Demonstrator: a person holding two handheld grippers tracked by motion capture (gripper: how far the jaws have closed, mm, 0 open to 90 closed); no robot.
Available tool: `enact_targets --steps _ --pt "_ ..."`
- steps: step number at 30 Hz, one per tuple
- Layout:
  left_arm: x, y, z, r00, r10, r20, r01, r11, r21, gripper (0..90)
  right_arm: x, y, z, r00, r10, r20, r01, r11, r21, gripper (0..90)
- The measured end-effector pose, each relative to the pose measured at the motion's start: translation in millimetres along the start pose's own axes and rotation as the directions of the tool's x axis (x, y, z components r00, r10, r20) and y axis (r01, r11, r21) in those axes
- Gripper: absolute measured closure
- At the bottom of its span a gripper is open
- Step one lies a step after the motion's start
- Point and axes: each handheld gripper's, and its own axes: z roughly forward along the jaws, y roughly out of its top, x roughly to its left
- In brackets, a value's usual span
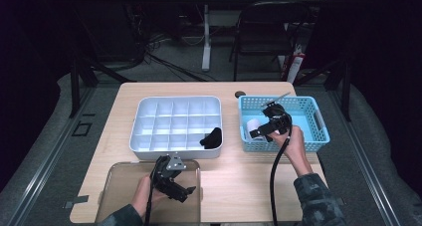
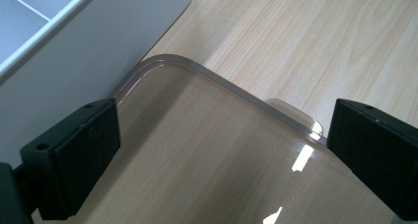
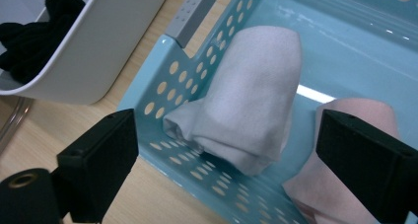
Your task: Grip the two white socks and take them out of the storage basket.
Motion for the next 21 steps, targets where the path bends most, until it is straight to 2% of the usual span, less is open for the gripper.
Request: enact_targets --steps 2,3,6,12,18,21 --pt "0.3 -0.1 0.0 1.0000 0.002 0.001 -0.002 1.0000 0.003 0.2 -0.2 0.3 4.0 0.9998 0.019 0.006 -0.019 1.000 -0.007 13.1" --pt "0.3 -0.1 0.0 1.0000 0.001 0.001 -0.001 1.0000 0.003 0.2 -1.7 1.4 4.6 0.9999 0.010 0.006 -0.010 1.000 0.013 14.1" --pt "-0.1 0.0 0.3 1.0000 -0.001 0.001 0.001 1.0000 0.002 0.2 -3.5 2.4 9.5 0.9994 0.029 0.017 -0.030 0.999 0.013 17.5" --pt "-0.8 0.3 0.6 1.0000 0.003 -0.002 -0.003 1.0000 0.000 0.2 -4.1 5.3 19.4 0.9982 0.054 0.025 -0.054 0.998 0.033 20.4" --pt "-0.8 0.2 1.3 1.0000 0.002 -0.002 -0.002 1.0000 0.007 0.2 -6.6 9.5 30.3 0.9963 0.078 0.037 -0.080 0.994 0.080 21.2" --pt "-0.9 0.1 1.4 1.0000 0.002 -0.001 -0.002 1.0000 0.008 0.3 -6.8 11.1 35.3 0.9953 0.086 0.046 -0.090 0.990 0.105 26.0"
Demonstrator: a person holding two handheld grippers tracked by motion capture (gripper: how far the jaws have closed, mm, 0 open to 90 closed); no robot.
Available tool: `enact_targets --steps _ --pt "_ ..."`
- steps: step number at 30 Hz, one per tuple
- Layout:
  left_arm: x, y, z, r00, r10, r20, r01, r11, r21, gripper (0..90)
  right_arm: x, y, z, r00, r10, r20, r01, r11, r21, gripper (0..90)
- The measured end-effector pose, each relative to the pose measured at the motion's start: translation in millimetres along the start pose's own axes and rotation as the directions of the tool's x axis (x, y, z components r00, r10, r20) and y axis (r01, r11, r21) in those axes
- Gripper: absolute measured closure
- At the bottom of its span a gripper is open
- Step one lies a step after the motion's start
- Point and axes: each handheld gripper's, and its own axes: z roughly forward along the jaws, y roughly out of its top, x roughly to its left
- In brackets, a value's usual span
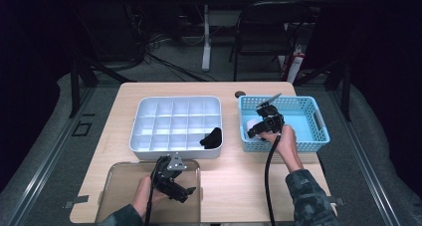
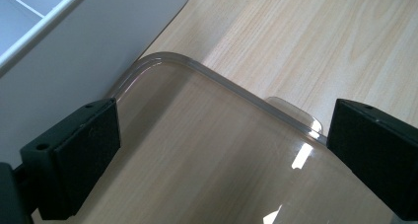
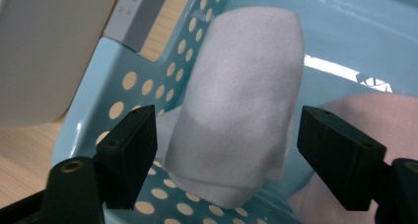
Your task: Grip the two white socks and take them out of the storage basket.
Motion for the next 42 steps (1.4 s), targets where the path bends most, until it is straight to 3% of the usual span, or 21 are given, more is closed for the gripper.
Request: enact_targets --steps 7,8,16,17,30,42 --pt "0.1 0.0 -0.4 1.0000 0.001 -0.003 -0.001 1.0000 0.000 0.3 0.7 -2.4 3.0 0.9994 0.036 -0.004 -0.036 0.999 0.006 46.9" --pt "0.1 0.1 -0.6 1.0000 0.001 -0.001 -0.001 1.0000 0.000 0.3 2.4 -3.7 3.9 0.9983 0.059 0.000 -0.059 0.998 -0.014 48.4" --pt "0.3 0.2 -1.1 1.0000 0.003 0.000 -0.003 1.0000 0.002 0.3 5.9 -11.4 1.7 0.9974 0.073 0.002 -0.072 0.996 -0.046 65.1" --pt "0.3 0.2 -1.1 1.0000 0.003 0.000 -0.003 1.0000 0.002 0.2 6.8 -12.9 2.5 0.9961 0.089 0.003 -0.088 0.994 -0.069 66.7" --pt "-0.1 0.2 -0.8 1.0000 0.003 -0.008 -0.003 1.0000 -0.001 0.3 1.8 -8.9 -8.3 0.9977 0.067 -0.004 -0.067 0.996 -0.059 70.0" --pt "-0.3 0.4 -1.0 0.9999 0.005 -0.011 -0.005 1.0000 -0.002 0.3 -1.4 5.0 -23.0 0.9982 0.056 0.023 -0.055 0.998 -0.044 70.5"
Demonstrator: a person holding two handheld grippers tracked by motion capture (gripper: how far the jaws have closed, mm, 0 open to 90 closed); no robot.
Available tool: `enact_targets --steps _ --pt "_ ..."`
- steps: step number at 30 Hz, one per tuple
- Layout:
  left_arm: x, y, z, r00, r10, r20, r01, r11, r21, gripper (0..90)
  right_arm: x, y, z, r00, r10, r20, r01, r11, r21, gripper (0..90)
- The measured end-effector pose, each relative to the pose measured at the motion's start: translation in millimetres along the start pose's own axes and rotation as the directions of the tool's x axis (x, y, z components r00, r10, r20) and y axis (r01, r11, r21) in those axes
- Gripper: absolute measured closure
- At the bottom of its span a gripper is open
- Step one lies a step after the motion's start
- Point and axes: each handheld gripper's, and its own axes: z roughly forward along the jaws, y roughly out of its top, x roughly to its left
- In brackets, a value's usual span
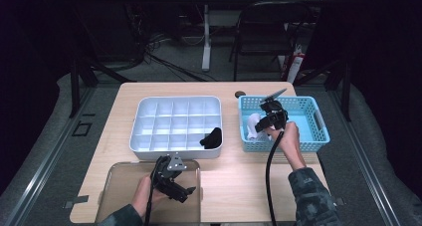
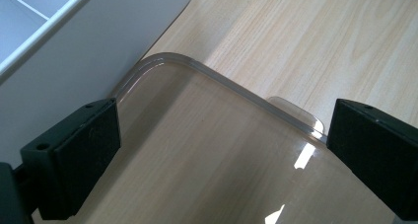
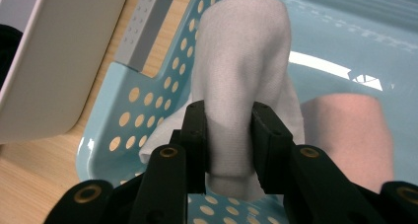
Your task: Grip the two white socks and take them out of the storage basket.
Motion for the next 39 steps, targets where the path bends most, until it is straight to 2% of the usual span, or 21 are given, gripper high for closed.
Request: enact_targets --steps 5,7,9,11,14,20,26,39 --pt "-0.1 0.0 0.1 1.0000 0.001 0.001 -0.001 1.0000 0.001 0.3 -2.5 6.5 -7.4 0.9999 -0.016 0.001 0.016 1.000 0.020 70.8" --pt "-0.2 0.1 0.0 1.0000 0.001 0.002 -0.001 1.0000 0.002 0.3 -1.3 7.9 -9.2 0.9999 -0.007 0.008 0.007 1.000 0.010 70.8" --pt "-0.1 0.1 0.2 1.0000 0.001 0.001 -0.001 1.0000 0.002 0.3 -1.6 10.2 -12.2 0.9997 -0.023 0.009 0.022 0.999 0.026 70.9" --pt "0.0 0.0 0.1 1.0000 -0.001 0.000 0.001 1.0000 0.002 0.3 -0.3 11.4 -14.2 0.9998 -0.016 0.013 0.016 1.000 0.011 70.9" --pt "-0.2 0.1 0.0 1.0000 0.001 0.001 -0.001 1.0000 0.002 0.3 0.4 14.7 -19.4 0.9991 -0.038 0.021 0.038 0.999 0.022 71.0" --pt "0.0 0.1 -0.2 1.0000 0.002 0.003 -0.002 1.0000 -0.001 0.3 1.9 18.5 -28.9 0.9983 -0.047 0.035 0.047 0.999 0.013 71.2" --pt "0.0 0.0 0.0 1.0000 0.000 0.007 0.000 1.0000 -0.003 0.2 3.8 19.5 -41.0 0.9980 -0.049 0.041 0.049 0.999 -0.001 71.2" --pt "-1.1 0.4 1.2 0.9999 0.003 0.016 -0.003 1.0000 -0.001 0.2 14.6 12.0 -73.4 0.9933 -0.103 0.054 0.104 0.994 -0.031 71.1"
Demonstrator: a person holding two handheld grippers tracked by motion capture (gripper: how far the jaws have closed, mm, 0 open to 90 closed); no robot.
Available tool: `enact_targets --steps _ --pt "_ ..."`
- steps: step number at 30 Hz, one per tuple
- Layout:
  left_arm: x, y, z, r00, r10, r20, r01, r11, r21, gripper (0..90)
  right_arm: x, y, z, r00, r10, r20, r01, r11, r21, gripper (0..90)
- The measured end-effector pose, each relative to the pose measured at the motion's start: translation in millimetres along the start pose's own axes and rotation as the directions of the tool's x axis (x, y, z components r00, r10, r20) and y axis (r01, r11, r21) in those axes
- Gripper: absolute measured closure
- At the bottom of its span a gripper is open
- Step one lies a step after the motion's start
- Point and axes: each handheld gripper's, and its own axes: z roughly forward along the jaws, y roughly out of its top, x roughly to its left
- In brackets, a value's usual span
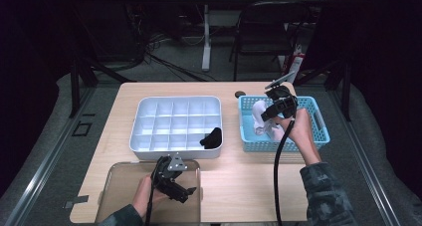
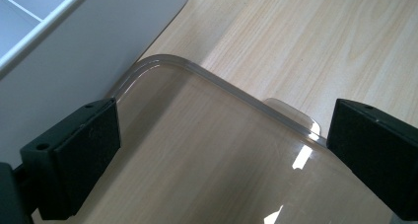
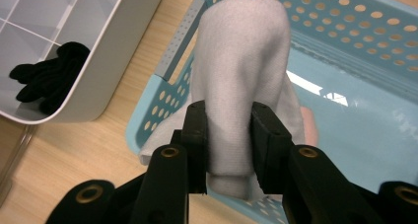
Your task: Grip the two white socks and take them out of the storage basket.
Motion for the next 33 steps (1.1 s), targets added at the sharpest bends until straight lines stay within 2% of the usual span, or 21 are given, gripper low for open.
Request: enact_targets --steps 10,12,13,16,17,26,33 --pt "0.3 -0.2 1.3 1.0000 -0.002 -0.004 0.002 1.0000 0.002 0.2 13.1 -13.5 -21.5 0.9986 -0.050 -0.015 0.049 0.998 -0.036 71.0" --pt "0.4 -0.3 1.4 1.0000 -0.002 -0.003 0.002 1.0000 0.002 0.2 16.1 -17.1 -24.0 0.9977 -0.067 -0.011 0.067 0.997 -0.026 71.1" --pt "0.3 -0.3 1.6 1.0000 -0.005 -0.001 0.005 1.0000 0.001 0.2 18.7 -19.0 -23.7 0.9979 -0.061 -0.022 0.060 0.997 -0.043 71.1" --pt "0.5 -0.3 1.8 1.0000 -0.004 -0.003 0.004 1.0000 0.004 0.2 23.5 -24.6 -26.8 0.9953 -0.095 -0.019 0.095 0.995 -0.032 71.0" --pt "0.5 -0.3 1.8 1.0000 -0.005 -0.004 0.005 1.0000 0.004 0.2 26.3 -26.7 -27.6 0.9955 -0.092 -0.025 0.091 0.995 -0.037 71.1" --pt "0.4 -0.3 1.7 1.0000 -0.005 -0.007 0.005 1.0000 0.003 0.2 45.1 -44.8 -35.0 0.9877 -0.153 -0.035 0.151 0.987 -0.055 71.1" --pt "0.6 -0.4 1.8 1.0000 -0.004 -0.009 0.004 1.0000 0.005 0.2 58.1 -61.5 -31.5 0.9802 -0.190 -0.054 0.188 0.981 -0.049 71.0"
